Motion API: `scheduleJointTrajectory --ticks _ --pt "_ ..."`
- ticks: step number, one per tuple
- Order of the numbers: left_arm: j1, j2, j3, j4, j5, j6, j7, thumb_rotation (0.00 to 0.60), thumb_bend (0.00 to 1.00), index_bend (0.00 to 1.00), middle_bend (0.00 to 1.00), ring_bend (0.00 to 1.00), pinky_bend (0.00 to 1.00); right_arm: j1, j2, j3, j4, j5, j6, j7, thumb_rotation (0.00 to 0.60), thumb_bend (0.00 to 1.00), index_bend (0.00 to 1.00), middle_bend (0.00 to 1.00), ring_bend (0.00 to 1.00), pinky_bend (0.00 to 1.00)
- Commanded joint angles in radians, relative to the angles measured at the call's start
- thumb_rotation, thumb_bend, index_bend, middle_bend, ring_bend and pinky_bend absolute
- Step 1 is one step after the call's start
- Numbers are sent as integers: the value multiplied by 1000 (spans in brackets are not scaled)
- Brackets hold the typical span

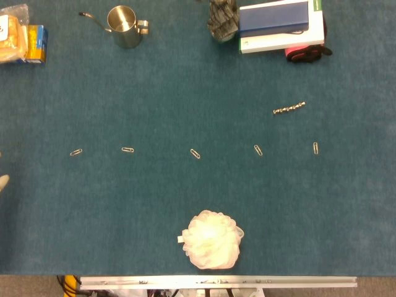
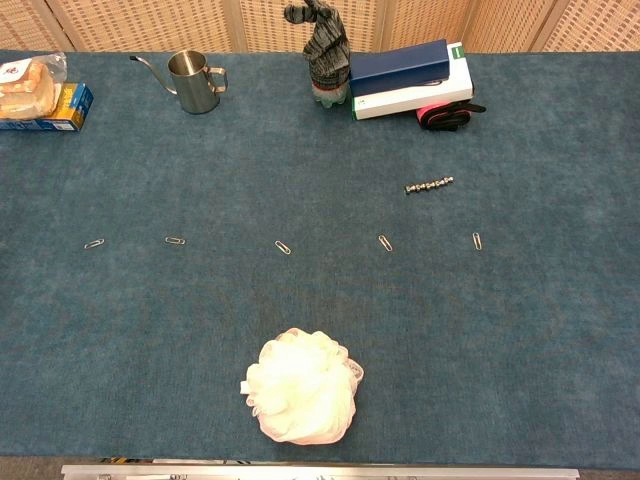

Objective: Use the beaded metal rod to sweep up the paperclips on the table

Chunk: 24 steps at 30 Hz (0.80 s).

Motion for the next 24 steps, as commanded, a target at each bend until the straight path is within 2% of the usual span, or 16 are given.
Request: scheduleJointTrajectory --ticks 1,4,8,12,16,19,24 --pt "4 -1 5 2 5 2 3 600 137 487 390 392 552 4 -10 -4 18 -13 -5 12 600 323 399 393 325 374" --pt "10 1 6 1 -1 7 5 600 137 491 390 392 552 10 -18 -5 29 -24 -9 30 600 325 411 405 337 375" --pt "16 0 1 7 -19 8 3 600 137 491 390 392 552 19 -45 9 81 -70 33 100 600 336 528 500 438 436" --pt "19 -10 2 18 -27 3 -5 600 137 491 390 392 552 35 -48 17 105 -84 31 133 600 339 554 527 466 446" --pt "16 -21 4 41 -27 -12 -17 600 137 492 390 392 552 63 -26 21 96 -69 -23 117 600 338 559 528 466 436" --pt "16 -31 3 55 -29 -15 -27 600 137 492 390 392 552 85 -12 23 84 -49 -72 101 600 338 563 523 452 362" --pt "18 -38 2 76 -30 -20 -43 600 137 492 390 392 552 137 17 31 46 24 -198 31 600 336 564 438 345 296"
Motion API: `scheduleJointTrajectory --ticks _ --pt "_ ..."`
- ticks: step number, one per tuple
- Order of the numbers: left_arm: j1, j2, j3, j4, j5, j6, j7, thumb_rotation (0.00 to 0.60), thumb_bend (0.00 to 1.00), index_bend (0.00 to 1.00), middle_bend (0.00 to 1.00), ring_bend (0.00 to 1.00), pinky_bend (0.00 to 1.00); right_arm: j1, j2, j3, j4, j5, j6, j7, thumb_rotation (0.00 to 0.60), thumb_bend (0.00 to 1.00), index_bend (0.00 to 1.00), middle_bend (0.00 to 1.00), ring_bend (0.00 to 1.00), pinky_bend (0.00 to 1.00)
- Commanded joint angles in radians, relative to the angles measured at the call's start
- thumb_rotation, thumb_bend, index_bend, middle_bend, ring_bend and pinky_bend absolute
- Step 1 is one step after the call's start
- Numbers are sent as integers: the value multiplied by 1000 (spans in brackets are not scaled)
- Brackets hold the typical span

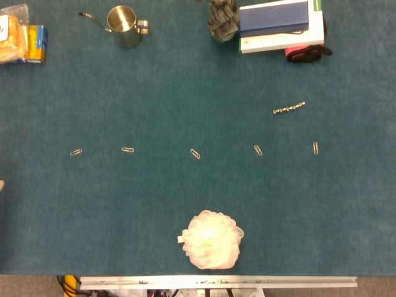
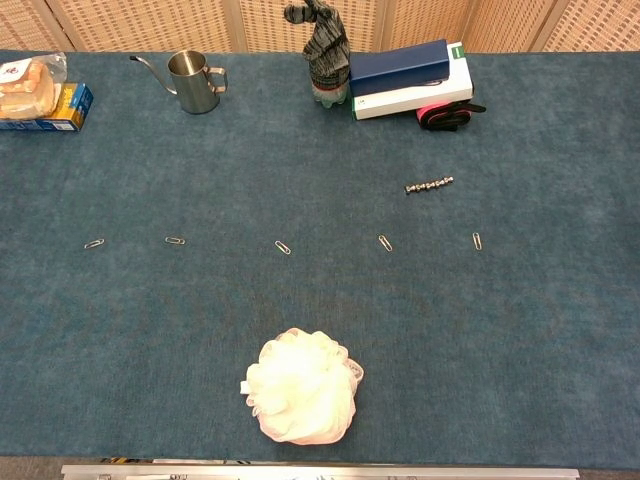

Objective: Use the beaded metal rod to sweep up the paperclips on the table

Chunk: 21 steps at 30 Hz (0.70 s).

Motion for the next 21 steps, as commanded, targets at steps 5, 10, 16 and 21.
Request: scheduleJointTrajectory --ticks 5,10,16,21 --pt "3 -9 1 33 -2 -8 -21 600 137 493 391 392 551 86 36 28 -48 127 -164 -108 600 335 555 378 312 311" --pt "3 -16 1 51 2 -11 -34 600 137 494 396 387 541 130 32 46 -47 195 -231 -162 600 333 521 345 286 337" --pt "0 -29 -2 71 3 -19 -42 600 137 494 396 355 444 181 11 62 -26 264 -297 -206 600 330 472 277 196 224" --pt "-4 -35 0 83 3 -31 -49 600 137 494 396 302 362 220 -8 68 1 303 -344 -233 600 287 422 199 125 172"
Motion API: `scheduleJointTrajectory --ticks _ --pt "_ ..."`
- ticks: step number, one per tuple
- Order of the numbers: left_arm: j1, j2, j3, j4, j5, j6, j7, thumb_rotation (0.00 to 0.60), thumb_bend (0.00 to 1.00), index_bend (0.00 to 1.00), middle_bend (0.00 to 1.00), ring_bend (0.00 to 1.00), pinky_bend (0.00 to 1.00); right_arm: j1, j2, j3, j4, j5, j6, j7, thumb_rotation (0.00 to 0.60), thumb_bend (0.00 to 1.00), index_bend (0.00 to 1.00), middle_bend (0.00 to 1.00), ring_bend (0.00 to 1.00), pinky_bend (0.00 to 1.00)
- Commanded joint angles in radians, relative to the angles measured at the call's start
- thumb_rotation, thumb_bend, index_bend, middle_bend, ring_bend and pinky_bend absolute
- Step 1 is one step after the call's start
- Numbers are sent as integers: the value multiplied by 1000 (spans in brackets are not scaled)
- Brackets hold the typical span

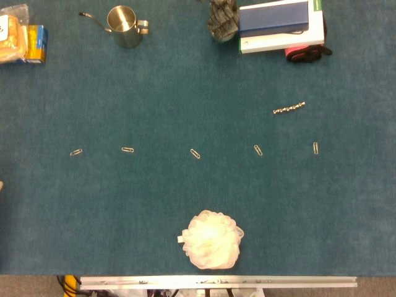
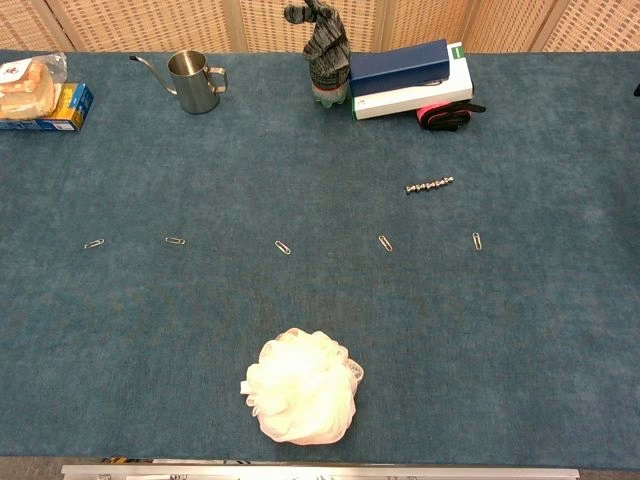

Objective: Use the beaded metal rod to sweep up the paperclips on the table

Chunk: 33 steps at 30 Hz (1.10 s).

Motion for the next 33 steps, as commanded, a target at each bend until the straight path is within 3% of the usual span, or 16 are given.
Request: scheduleJointTrajectory --ticks 1,6,19,33 --pt "-2 -2 1 5 0 -5 -4 600 136 494 396 298 355 25 -14 5 19 30 -32 -23 600 274 402 185 113 167" --pt "-2 -6 1 16 -2 -13 -14 600 137 494 396 295 348 61 -35 10 37 77 -68 -58 600 205 312 122 66 152" --pt "8 -12 7 38 -5 -19 -42 600 137 494 395 294 348 159 -97 10 63 154 -138 -141 600 205 294 89 27 138" --pt "25 -10 10 57 -6 -11 -77 600 137 494 395 295 348 244 -224 -18 134 209 -200 -176 600 331 294 58 0 130"
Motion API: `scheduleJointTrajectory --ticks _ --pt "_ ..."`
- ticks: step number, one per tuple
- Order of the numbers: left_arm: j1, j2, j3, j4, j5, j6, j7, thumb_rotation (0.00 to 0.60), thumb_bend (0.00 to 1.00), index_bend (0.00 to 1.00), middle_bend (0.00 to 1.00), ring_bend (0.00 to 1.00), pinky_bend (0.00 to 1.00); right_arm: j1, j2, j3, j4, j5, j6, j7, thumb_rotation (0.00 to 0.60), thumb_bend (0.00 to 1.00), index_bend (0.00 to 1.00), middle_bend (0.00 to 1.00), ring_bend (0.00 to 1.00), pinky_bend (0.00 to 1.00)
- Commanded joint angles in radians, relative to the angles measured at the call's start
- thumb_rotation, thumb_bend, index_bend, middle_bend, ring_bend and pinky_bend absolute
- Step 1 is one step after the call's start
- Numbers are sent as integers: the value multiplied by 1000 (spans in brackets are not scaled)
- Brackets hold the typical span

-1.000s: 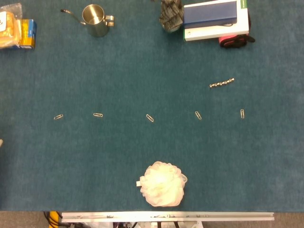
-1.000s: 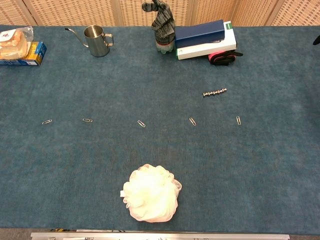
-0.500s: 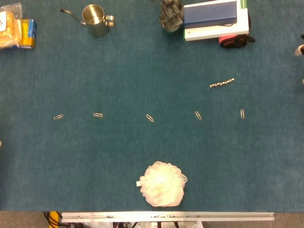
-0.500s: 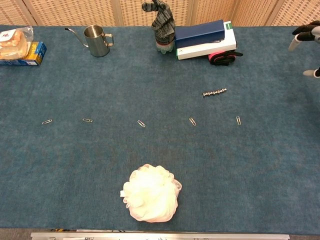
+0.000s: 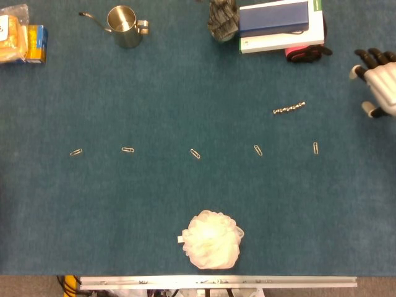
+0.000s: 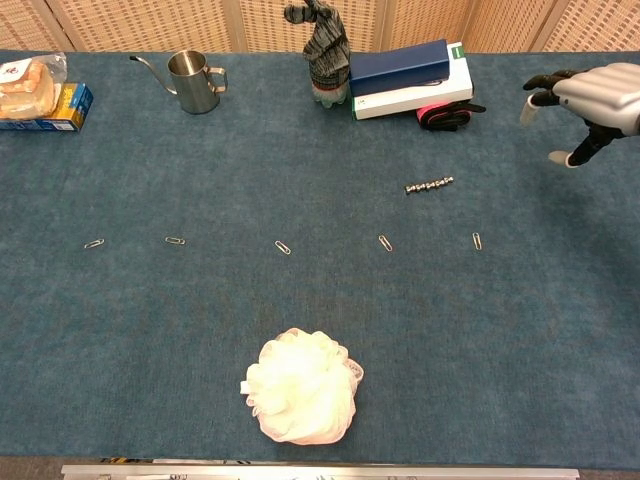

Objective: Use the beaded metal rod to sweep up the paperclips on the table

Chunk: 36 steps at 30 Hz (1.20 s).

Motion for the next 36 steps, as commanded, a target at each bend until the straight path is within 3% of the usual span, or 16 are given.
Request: scheduleJointTrajectory --ticks 1,25,36 --pt "3 1 1 1 1 2 -3 600 137 494 396 294 348 14 -32 -10 26 6 -10 -2 600 340 294 57 0 129" --pt "23 3 3 25 -1 5 -32 600 137 494 396 289 348 101 -202 -20 151 30 -26 -18 600 363 301 57 0 101" --pt "28 5 2 33 1 4 -42 600 137 494 395 289 348 141 -214 -28 149 80 -38 -68 600 242 355 57 0 93"
